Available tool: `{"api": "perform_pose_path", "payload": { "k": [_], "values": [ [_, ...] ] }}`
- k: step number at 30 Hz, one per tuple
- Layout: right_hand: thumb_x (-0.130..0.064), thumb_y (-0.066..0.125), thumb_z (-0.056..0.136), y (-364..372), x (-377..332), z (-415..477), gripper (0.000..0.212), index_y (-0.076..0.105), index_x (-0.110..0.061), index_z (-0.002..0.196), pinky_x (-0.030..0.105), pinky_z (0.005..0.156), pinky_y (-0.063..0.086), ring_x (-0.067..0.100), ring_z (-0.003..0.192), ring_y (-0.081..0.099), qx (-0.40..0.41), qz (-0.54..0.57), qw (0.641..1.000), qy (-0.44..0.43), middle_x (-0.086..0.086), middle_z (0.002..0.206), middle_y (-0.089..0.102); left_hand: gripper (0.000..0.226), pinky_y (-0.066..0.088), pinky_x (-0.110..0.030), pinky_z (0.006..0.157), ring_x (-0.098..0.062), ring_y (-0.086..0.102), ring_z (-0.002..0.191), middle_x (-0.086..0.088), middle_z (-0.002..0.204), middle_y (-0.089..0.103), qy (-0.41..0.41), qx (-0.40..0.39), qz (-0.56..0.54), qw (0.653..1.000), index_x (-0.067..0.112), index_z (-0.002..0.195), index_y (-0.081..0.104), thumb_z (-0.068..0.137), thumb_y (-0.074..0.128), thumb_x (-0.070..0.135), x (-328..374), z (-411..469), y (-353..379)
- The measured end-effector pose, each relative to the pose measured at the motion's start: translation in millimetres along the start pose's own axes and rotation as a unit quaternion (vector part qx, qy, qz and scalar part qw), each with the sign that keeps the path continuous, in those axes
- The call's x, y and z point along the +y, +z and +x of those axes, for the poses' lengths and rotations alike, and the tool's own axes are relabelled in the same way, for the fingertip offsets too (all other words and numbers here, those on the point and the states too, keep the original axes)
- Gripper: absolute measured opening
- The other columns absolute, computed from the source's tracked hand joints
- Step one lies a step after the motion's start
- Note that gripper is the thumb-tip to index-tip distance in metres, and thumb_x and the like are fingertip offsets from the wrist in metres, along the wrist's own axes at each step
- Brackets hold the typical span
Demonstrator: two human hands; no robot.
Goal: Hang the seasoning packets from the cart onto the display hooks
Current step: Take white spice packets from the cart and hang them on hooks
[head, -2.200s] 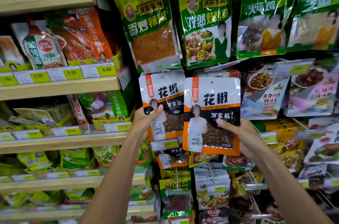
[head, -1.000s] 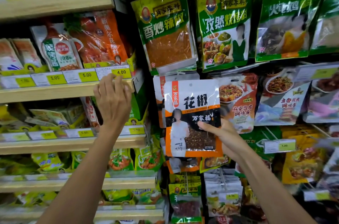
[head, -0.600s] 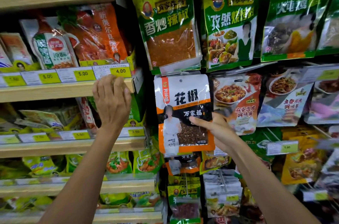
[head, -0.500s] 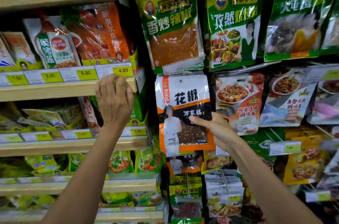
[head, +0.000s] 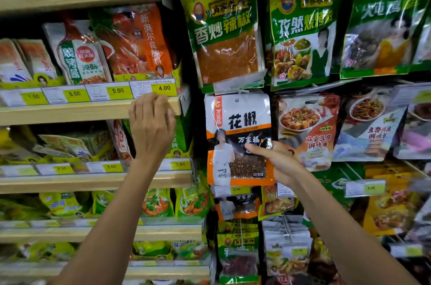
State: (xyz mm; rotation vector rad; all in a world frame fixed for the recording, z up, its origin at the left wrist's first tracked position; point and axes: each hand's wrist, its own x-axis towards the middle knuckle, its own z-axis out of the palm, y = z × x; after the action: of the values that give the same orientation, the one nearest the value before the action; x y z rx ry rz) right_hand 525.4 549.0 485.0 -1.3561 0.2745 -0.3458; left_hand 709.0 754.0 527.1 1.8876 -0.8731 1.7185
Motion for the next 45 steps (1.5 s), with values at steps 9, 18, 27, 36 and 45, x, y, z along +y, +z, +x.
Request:
{"api": "perform_pose_path", "payload": {
  "k": [9,18,27,36,45],
  "values": [
    [-0.04,0.079,0.069,4.8,-4.4,22.0,0.088,0.041,-0.005,0.14,0.037,0.112,0.032,0.025,0.138,0.038,0.058,-0.042,0.997,-0.004,0.008,0.143,0.049,0.02,0.038,-0.044,0.095,-0.035,0.052,0.103,-0.021,0.108,0.059,-0.006,-0.024,0.005,1.0,0.0,0.107,0.058,0.093,0.05,0.012,1.6,1.7,-5.5],
    [-0.021,0.082,0.075,12.5,-6.1,44.9,0.043,0.056,0.003,0.099,0.034,0.081,0.049,0.021,0.096,0.057,0.235,-0.076,0.969,-0.026,0.006,0.096,0.061,0.022,0.039,-0.045,0.096,-0.037,0.054,0.104,-0.022,0.109,0.059,-0.006,-0.059,0.005,0.998,-0.001,0.109,0.058,0.094,0.049,0.013,1.6,3.2,-11.0],
    [-0.036,0.076,0.081,6.8,-4.2,40.8,0.047,0.064,-0.001,0.111,0.042,0.087,0.049,0.03,0.106,0.06,0.247,-0.216,0.944,-0.044,0.013,0.104,0.067,0.029,0.039,-0.047,0.1,-0.039,0.054,0.109,-0.023,0.114,0.058,-0.008,-0.123,-0.018,0.992,-0.005,0.117,0.057,0.094,0.049,0.011,4.6,6.2,-28.9],
    [-0.023,0.056,0.098,-42.2,36.0,-48.5,0.028,0.062,-0.005,0.118,0.018,0.084,0.045,0.015,0.097,0.059,0.242,-0.279,0.923,-0.107,0.01,0.114,0.065,0.025,0.042,-0.044,0.094,-0.038,0.057,0.104,-0.024,0.11,0.062,0.004,-0.096,-0.114,0.989,-0.008,0.11,0.06,0.093,0.047,0.004,74.3,-21.5,-46.6],
    [-0.027,0.047,0.101,-181.0,127.7,-217.5,0.029,0.068,-0.006,0.102,0.045,0.079,0.056,0.026,0.082,0.068,0.403,-0.168,0.899,0.021,0.009,0.088,0.071,0.03,0.033,-0.03,0.057,-0.019,0.047,0.058,-0.008,0.069,0.052,-0.234,-0.431,-0.427,0.76,0.004,0.093,0.061,0.102,0.038,0.019,302.3,-142.1,-51.3]
  ]
}}
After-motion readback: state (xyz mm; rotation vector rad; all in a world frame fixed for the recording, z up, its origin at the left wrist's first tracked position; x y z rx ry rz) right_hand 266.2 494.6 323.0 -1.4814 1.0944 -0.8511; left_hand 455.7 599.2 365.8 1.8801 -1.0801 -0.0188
